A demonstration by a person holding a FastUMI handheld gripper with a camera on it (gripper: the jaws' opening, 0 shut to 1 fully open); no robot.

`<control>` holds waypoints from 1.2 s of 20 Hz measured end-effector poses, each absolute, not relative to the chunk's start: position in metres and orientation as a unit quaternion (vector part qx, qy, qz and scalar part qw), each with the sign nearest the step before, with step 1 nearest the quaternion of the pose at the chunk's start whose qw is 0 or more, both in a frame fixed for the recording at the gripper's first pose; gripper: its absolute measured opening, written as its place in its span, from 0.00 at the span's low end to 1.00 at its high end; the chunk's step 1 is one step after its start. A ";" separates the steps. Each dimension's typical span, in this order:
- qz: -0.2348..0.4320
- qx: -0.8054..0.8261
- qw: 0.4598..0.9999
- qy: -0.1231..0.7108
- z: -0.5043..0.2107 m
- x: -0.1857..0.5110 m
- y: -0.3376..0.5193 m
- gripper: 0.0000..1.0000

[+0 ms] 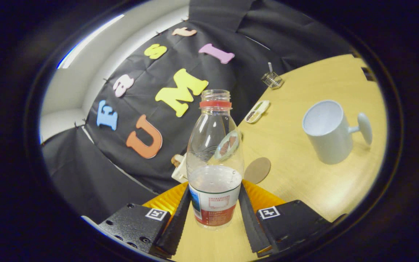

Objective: Take the bottle from table, then pour the juice into the cup, finally place the bottle on the coaster

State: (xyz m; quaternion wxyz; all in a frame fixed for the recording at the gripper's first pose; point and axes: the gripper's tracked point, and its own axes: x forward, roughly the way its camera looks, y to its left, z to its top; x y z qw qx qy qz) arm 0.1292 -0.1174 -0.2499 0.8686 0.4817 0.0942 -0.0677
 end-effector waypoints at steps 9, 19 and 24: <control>-0.082 0.630 0.769 0.070 -0.262 0.123 -0.120 0.76; -0.088 0.694 0.713 0.049 -0.268 0.126 -0.130 0.76; -0.088 0.713 0.695 0.035 -0.260 0.130 -0.139 0.76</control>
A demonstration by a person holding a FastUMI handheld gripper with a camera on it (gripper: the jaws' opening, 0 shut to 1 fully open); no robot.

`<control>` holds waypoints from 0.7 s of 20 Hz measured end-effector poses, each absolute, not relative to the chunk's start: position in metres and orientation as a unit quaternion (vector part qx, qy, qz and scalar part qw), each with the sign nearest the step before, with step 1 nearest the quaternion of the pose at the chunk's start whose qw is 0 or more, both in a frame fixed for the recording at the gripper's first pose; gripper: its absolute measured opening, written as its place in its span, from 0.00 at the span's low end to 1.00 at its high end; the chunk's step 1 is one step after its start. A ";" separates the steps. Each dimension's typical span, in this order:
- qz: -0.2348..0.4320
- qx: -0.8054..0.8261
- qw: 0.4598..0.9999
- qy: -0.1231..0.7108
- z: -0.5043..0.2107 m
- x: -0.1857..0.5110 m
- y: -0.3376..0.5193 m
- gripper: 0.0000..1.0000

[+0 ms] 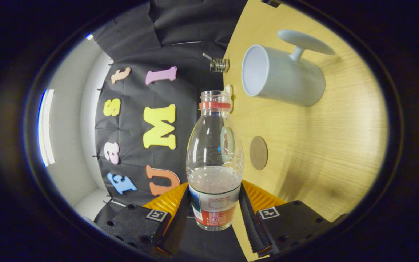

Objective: Take the bottle from table, then pour the juice into the cup, finally place the bottle on the coaster

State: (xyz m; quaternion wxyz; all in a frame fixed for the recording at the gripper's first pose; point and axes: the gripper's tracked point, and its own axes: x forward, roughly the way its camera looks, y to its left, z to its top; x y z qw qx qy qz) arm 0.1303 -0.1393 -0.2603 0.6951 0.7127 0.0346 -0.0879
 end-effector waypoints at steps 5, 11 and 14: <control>-0.090 0.731 0.676 0.018 -0.256 0.132 -0.152 0.75; -0.088 0.751 0.654 0.002 -0.244 0.138 -0.160 0.76; -0.085 0.759 0.646 -0.008 -0.238 0.141 -0.162 0.75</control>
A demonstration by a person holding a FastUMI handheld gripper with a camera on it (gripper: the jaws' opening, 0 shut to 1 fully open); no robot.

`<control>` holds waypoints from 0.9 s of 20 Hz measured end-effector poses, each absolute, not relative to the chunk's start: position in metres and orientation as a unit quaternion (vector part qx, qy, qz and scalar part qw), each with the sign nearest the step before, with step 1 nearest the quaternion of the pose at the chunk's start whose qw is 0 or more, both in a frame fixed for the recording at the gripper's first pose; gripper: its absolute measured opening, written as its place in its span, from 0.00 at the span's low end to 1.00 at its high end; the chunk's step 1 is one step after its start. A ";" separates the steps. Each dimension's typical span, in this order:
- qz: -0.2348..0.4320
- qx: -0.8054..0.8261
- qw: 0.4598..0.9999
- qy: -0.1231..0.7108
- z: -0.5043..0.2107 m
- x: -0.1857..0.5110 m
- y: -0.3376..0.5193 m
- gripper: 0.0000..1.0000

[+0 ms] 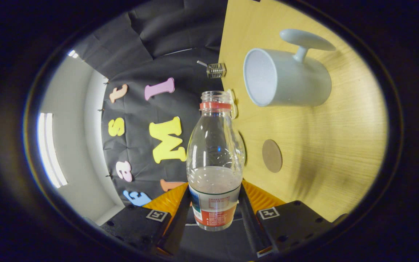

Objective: Take the bottle from table, then pour the juice into the cup, finally place the bottle on the coaster

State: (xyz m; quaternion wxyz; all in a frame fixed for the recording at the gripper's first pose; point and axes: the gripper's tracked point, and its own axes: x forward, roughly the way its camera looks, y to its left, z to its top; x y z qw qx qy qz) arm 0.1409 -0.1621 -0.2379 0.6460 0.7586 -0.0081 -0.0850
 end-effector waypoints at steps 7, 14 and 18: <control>-0.080 0.771 0.631 -0.013 -0.231 0.140 -0.161 0.76; -0.071 0.784 0.616 -0.026 -0.224 0.144 -0.161 0.75; -0.069 0.794 0.603 -0.030 -0.220 0.145 -0.161 0.76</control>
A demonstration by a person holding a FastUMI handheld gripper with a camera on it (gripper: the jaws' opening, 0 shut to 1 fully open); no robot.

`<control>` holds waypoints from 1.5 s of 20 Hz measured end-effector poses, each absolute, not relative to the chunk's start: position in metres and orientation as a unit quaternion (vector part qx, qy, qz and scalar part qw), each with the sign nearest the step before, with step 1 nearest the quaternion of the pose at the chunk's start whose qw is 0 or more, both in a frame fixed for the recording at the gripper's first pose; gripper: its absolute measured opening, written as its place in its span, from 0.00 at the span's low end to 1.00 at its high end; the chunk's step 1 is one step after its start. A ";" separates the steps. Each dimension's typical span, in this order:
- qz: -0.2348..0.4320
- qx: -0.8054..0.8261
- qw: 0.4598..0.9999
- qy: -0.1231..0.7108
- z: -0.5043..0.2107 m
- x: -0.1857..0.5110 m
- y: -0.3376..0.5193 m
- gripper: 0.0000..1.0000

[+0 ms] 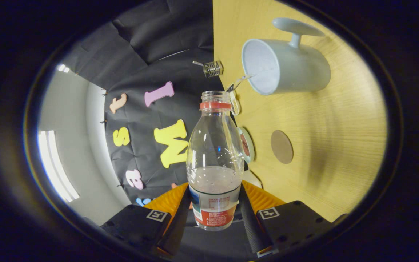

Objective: Take the bottle from table, then pour the juice into the cup, finally place the bottle on the coaster

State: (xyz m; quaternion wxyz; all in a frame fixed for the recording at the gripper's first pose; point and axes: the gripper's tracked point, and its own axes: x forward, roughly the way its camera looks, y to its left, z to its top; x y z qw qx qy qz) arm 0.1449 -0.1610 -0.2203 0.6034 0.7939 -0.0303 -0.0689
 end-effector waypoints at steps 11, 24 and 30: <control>-0.066 0.815 0.574 -0.039 -0.211 0.150 -0.161 0.76; -0.061 0.839 0.538 -0.051 -0.191 0.151 -0.168 0.76; -0.057 0.853 0.515 -0.062 -0.178 0.150 -0.172 0.75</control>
